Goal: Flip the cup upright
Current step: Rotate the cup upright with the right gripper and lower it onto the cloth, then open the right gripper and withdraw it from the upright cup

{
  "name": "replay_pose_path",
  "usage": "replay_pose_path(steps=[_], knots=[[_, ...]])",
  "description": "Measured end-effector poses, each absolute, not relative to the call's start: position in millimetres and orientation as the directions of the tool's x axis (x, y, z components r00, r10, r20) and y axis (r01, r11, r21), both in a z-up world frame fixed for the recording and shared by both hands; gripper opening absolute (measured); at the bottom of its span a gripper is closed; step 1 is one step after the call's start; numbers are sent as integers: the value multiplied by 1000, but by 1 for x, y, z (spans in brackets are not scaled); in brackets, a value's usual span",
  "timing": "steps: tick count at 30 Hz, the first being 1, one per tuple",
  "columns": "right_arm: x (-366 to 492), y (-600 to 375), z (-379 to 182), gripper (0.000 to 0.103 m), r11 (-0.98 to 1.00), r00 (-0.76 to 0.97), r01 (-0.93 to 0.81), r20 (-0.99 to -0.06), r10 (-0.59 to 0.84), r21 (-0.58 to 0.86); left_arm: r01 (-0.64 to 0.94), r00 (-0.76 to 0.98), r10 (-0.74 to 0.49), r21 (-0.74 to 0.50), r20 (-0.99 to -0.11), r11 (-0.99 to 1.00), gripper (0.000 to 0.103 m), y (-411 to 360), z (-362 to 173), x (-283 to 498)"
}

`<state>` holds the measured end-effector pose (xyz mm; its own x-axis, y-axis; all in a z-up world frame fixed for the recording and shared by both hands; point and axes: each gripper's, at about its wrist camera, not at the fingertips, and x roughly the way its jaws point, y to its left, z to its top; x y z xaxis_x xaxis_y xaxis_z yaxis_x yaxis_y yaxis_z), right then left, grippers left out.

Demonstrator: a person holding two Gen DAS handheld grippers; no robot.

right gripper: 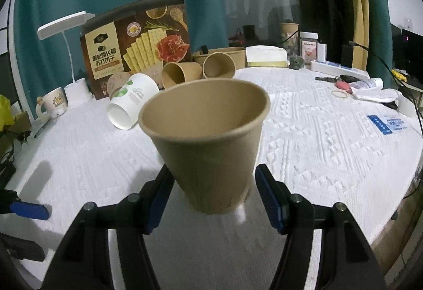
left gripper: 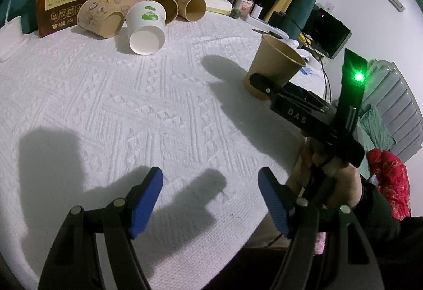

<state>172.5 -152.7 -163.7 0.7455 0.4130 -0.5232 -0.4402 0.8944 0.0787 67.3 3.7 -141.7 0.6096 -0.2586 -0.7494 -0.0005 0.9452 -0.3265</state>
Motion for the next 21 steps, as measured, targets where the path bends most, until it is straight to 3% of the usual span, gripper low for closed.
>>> replay_pose_path(steps=[21], knots=[[118,-213,-162,61,935,734,-325,-585,346,146,15,643,-151,-185,-751,983,74,-10,-131,56]])
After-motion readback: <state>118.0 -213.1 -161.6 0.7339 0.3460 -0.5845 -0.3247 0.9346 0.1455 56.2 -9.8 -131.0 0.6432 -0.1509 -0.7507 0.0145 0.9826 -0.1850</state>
